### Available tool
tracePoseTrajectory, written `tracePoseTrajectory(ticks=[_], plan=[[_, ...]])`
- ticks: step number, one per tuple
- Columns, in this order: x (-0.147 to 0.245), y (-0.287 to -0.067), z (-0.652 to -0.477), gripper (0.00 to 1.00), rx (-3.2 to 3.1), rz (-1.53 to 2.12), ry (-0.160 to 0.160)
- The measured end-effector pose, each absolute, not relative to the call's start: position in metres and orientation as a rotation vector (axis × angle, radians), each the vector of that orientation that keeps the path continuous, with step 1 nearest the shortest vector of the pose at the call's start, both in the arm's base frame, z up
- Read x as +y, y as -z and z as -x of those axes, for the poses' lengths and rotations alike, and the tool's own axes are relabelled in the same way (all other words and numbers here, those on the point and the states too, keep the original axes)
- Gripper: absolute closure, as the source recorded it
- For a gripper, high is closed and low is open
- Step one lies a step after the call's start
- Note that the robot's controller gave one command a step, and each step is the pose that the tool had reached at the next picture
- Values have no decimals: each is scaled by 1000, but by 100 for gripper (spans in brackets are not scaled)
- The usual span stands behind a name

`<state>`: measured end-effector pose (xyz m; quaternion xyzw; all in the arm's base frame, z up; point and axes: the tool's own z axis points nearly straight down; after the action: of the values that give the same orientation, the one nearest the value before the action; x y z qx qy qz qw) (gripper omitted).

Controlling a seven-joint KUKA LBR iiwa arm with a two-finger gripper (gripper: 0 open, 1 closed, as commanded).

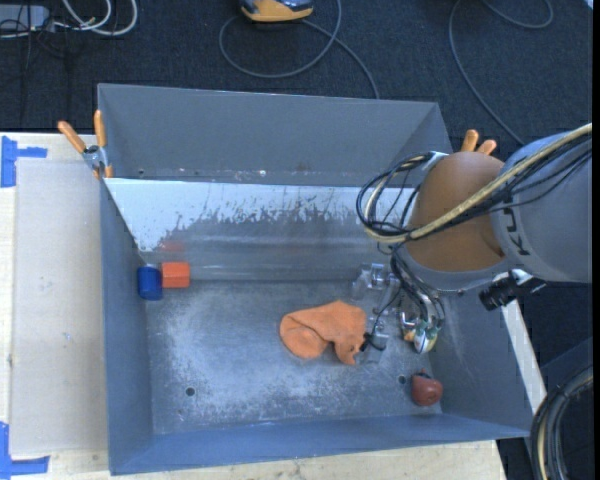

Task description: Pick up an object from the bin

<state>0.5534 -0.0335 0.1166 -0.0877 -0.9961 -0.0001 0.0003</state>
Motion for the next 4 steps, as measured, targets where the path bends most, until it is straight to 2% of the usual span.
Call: tracePoseTrajectory(ticks=[1,2,4], plan=[[-33,-87,-549,0,-3092,510,2],[-29,-70,-550,100,-3078,612,-1],[-29,-72,-549,100,-3077,611,-1]])
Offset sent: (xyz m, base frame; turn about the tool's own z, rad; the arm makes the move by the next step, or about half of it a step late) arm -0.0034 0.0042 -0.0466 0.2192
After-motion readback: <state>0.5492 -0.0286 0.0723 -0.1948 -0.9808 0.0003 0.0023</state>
